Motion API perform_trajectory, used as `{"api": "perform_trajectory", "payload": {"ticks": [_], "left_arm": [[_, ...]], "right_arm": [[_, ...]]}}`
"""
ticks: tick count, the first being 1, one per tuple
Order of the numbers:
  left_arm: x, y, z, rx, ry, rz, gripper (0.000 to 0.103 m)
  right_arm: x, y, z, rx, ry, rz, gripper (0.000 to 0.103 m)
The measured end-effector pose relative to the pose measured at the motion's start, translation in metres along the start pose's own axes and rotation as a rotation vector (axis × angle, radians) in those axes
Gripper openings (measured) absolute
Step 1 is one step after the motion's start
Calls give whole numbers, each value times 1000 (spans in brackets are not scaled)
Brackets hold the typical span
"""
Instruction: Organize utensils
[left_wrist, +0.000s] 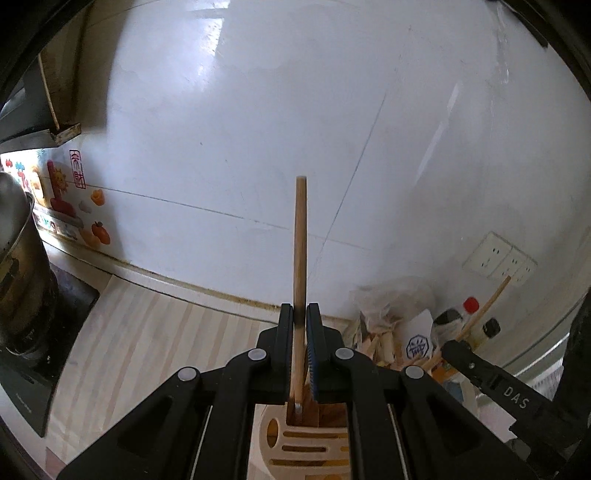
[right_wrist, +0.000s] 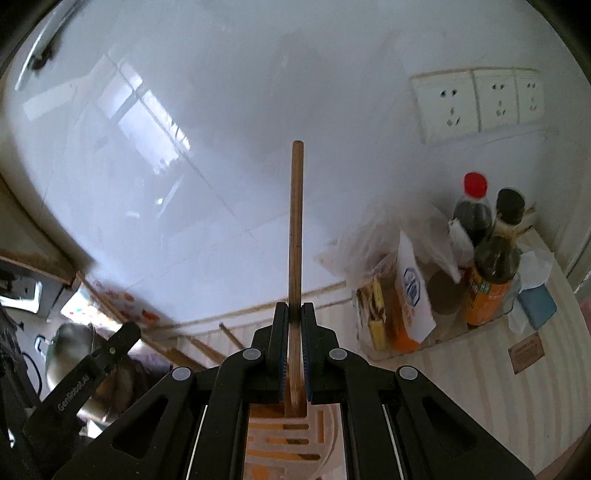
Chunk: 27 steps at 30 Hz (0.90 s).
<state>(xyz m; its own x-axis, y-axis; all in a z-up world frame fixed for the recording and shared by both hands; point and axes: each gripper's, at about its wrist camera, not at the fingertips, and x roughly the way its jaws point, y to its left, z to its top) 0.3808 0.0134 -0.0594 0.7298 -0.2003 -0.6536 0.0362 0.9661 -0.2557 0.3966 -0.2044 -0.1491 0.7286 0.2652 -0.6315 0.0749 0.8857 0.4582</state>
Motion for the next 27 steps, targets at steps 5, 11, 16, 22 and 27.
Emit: {"api": "perform_trajectory", "payload": {"ticks": [5,11,16,22,27], "left_arm": [[-14,-3,-4,47,37,42,38],[-48,13,-14,68,0,138,94],[-56,39,-44,94,38,254,103],[-15,74,-137,159,263,333,103],[46,108,-235,150,578,384,103]], "right_arm": [[5,-2,-5,-20,72,0,28],[-27,-13,-11,6,53,11,46],[-59,-28,-36,18,49,-20,52],[-35,-44,-115,-27,248,-117,54],[21,-64,-196,-53,461,-210,53]]}}
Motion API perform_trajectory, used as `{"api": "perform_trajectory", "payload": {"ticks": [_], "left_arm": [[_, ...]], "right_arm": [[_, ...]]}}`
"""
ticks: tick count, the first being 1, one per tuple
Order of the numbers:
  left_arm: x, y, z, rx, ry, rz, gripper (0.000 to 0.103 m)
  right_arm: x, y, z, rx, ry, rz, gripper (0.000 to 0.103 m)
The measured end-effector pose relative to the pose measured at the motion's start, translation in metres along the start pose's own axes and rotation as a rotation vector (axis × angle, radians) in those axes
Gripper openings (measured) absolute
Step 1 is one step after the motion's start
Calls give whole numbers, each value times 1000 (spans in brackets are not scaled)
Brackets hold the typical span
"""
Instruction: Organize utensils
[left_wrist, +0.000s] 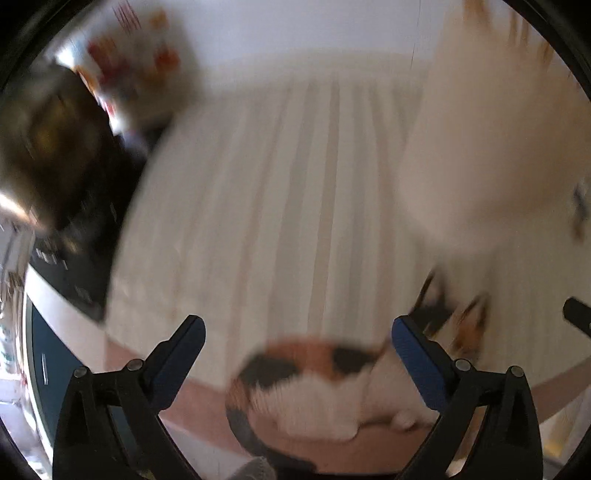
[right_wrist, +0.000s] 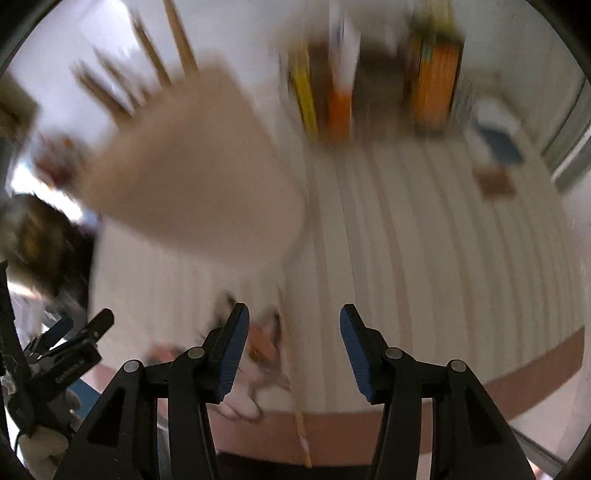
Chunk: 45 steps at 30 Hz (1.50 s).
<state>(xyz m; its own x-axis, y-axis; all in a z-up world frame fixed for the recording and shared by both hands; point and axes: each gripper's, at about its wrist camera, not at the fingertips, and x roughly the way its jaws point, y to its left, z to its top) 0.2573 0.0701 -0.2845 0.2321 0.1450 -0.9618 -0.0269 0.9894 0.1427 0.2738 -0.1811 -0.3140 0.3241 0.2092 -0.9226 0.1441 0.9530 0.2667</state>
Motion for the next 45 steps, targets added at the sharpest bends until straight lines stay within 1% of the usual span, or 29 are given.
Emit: {"api": "perform_trajectory", "payload": {"ticks": [3,5,6,9,12,13,14,17,22,23,25,27,28,31,33,34,37,38,39,41,43,45], "left_arm": [[36,-4,-19,1,94,11,103],[50,-8,-29,9,135,4,103],[55,-10,-33,16,151,3,103],[63,-13,-39,32,170,11,103],[64,-13,-40,31,174,12,103],[64,-12,-40,31,171,13,103],[64,-12,-39,31,167,16,103],[63,-11,-38,30,154,16,103],[51,-11,-35,39,127,0,103],[45,-8,-38,37,111,-2,103],[30,-5,-32,28,74,-1,103],[11,-3,-26,18,31,-4,103],[2,-1,-21,11,10,-6,103],[-33,4,-3,-27,-71,-28,103],[-61,8,13,-59,-145,-47,103],[-70,9,24,-75,-167,-54,103],[-95,14,50,-128,-238,-64,103],[-102,15,58,-141,-259,-67,103],[-109,16,65,-151,-276,-72,103],[-112,17,77,-152,-290,-80,103],[-114,13,89,-149,-301,-74,103],[-114,9,102,-136,-308,-59,103]], "right_arm": [[40,5,-22,-29,88,-41,51],[61,11,-32,-57,134,-65,48],[72,15,-38,-72,160,-81,47],[89,20,-47,-87,192,-90,39],[97,25,-54,-116,207,-108,24],[99,27,-56,-125,213,-117,15],[101,29,-59,-139,217,-133,11],[100,33,-62,-168,202,-161,7],[92,27,-62,-130,185,-133,7],[85,22,-59,-111,163,-123,7],[67,8,-48,-77,112,-102,7],[46,-2,-44,-40,62,-79,7],[31,-9,-38,-14,24,-65,7],[-15,-22,-20,44,-100,-41,7],[-49,-28,-9,74,-199,-30,7],[-72,-32,0,91,-260,-19,7],[-126,-38,26,138,-397,37,7],[-134,-29,31,145,-428,54,7],[-153,-28,42,156,-474,84,7],[-174,-20,64,161,-535,121,7],[-187,-9,79,150,-593,139,7],[-188,8,101,145,-643,142,7]]}}
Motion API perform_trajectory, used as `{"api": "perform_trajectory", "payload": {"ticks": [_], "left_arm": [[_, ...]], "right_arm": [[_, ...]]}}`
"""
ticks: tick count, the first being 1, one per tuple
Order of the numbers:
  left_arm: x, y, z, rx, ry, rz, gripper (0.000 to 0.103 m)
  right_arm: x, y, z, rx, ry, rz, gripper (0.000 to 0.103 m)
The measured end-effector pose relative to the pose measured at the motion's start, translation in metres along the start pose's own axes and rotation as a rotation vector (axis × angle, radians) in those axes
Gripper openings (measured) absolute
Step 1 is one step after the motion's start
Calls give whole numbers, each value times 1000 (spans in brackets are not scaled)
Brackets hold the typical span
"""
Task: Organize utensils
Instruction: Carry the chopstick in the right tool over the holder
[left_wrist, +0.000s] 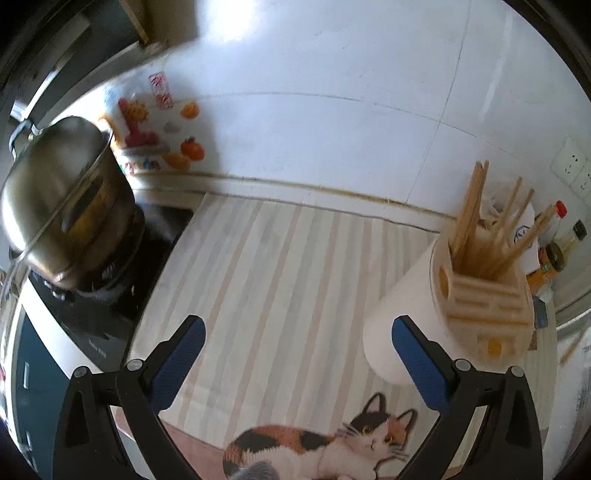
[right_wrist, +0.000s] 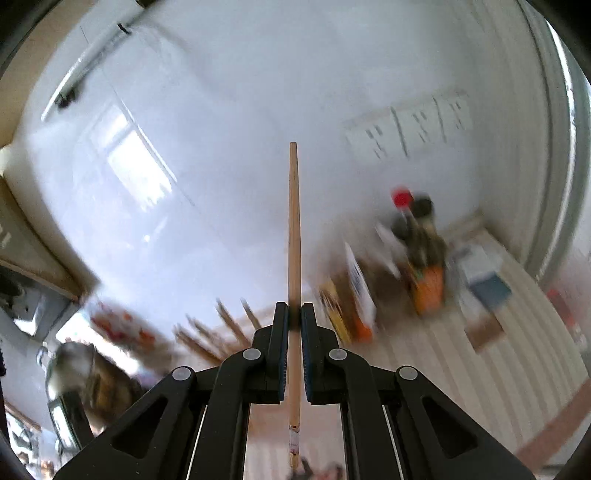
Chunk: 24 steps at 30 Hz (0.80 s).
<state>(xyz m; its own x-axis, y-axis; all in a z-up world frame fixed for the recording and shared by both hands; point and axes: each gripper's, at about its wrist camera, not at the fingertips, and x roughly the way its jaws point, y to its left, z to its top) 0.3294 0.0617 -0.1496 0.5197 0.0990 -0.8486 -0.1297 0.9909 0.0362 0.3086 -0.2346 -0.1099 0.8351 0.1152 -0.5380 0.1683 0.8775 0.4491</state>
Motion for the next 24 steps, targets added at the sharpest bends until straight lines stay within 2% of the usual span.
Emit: {"api": "perform_trajectory", "payload": {"ticks": [6,12,19,24], "left_arm": [[20,-13,23,41,-2,35,103],[44,-13,31,63,21,53,103],[54,-14,34,56,56,60,103],[55,-10,33,41,61,59,103]], "right_arm": [[52,29,14,15,-92,-1,7],[88,42,-3,-6,-122,-6,7],[106,34,-22,-6,-134,4,7],[107,32,-35,-66,-125,15,7]]}}
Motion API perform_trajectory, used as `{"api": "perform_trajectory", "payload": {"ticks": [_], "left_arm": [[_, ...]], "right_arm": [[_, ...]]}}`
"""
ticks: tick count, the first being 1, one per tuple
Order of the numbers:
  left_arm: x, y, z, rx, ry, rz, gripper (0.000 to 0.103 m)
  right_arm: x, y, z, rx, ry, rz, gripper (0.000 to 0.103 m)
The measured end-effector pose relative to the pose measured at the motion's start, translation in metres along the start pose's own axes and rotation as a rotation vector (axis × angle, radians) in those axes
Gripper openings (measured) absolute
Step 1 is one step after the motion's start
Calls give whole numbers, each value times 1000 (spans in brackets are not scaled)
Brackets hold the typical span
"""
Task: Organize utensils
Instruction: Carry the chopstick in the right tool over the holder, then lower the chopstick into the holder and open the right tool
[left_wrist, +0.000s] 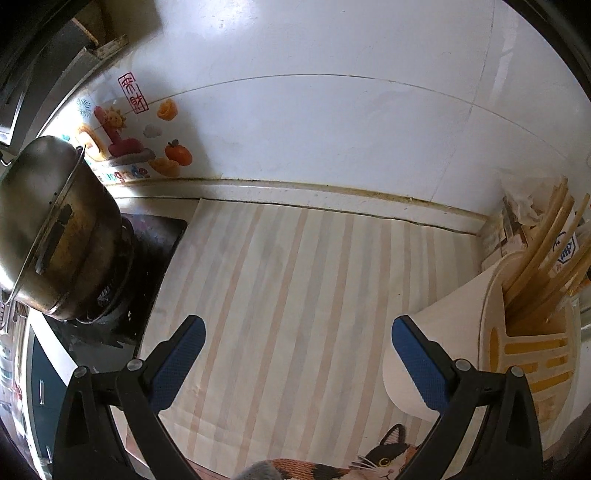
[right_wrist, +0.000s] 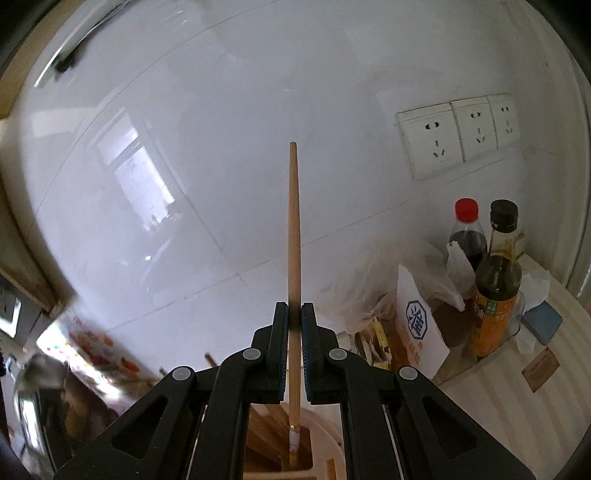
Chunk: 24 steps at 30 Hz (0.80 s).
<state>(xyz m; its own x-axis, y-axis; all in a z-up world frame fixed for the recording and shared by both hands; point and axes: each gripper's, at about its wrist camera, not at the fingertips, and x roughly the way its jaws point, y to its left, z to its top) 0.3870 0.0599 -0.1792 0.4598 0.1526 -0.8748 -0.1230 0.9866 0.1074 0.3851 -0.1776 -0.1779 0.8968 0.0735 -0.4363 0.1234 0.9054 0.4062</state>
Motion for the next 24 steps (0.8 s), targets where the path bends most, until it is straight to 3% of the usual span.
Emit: {"api": "perform_trajectory", "payload": {"ticks": [4,6,7,8,14,21,23,24], "left_arm": [[-4,3,-3,-8,-15,4,103],[-11,7,-6,-20,-31,6,103],[-14,9,-7,-26,-40,4,103],[-18,11,-8,-33,-52,4,103],[-51,15,-22,-46,-130,-10,103],[-93,-6,-57,-4,-206,-4,103],[-105,-11,-67,-11,-218,-15,103],[-110,-13,-71,-13,-227,-16,103]], "right_arm": [[-3,10,-11,-99,61,26,8],[-8,13,-18,-147,103,25,25],[-13,13,-20,-161,117,26,51],[-19,12,-21,-167,119,21,69],[-63,1,-21,-192,137,-20,78],[-89,-17,-31,-299,197,-172,91],[-94,-19,-33,-322,217,-188,103],[-100,-19,-34,-343,225,-187,103]]}}
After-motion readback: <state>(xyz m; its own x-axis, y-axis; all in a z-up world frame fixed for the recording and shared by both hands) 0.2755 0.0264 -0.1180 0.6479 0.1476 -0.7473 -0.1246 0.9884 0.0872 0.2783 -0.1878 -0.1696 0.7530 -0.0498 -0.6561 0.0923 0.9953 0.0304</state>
